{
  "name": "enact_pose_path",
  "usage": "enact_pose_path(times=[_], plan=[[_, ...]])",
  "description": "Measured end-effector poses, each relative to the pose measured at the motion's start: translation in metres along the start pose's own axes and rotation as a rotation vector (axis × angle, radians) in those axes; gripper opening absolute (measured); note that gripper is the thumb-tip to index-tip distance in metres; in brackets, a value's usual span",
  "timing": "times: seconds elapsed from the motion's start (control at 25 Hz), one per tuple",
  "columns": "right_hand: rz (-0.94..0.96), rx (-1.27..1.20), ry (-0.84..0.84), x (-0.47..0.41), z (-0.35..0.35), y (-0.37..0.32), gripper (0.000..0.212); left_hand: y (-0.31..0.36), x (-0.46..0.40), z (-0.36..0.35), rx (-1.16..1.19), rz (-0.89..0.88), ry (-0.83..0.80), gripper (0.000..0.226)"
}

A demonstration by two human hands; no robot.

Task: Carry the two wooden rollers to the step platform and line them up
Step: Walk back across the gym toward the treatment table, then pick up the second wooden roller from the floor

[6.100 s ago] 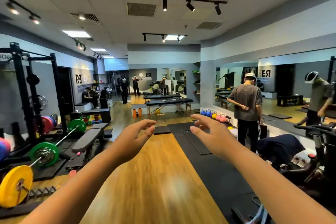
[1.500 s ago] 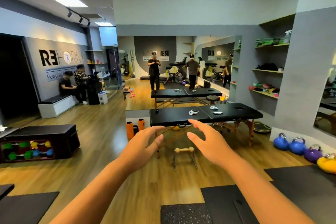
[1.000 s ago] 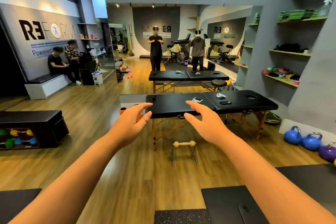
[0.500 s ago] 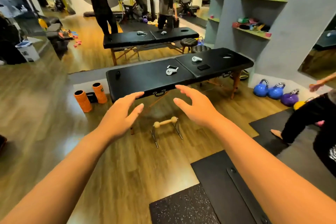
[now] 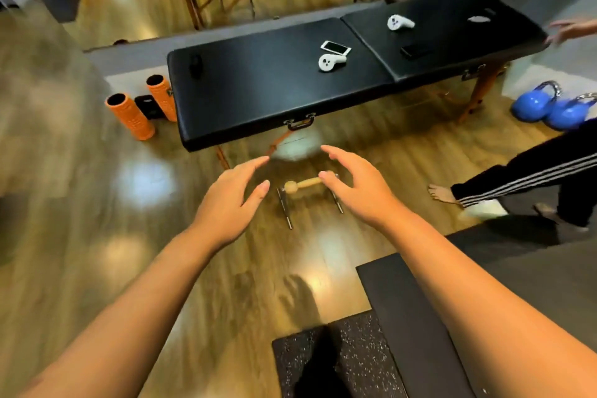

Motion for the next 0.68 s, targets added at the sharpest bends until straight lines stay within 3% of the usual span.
enact_pose_path(times=[0.68], plan=[[-0.300, -0.069, -0.056, -0.223, -0.163, 0.212, 0.060, -0.220, -0.169, -0.242, 0.161, 0.301, -0.220, 0.052]])
Point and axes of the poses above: each hand's wrist, its own x-axis away from the middle knuckle, its own z-axis out of the back of the hand, y = z × x, the point moved 10 cm from there along -x, towards the middle knuckle, and after that the axes turned 14 degrees about y, right-handed, at the moved point
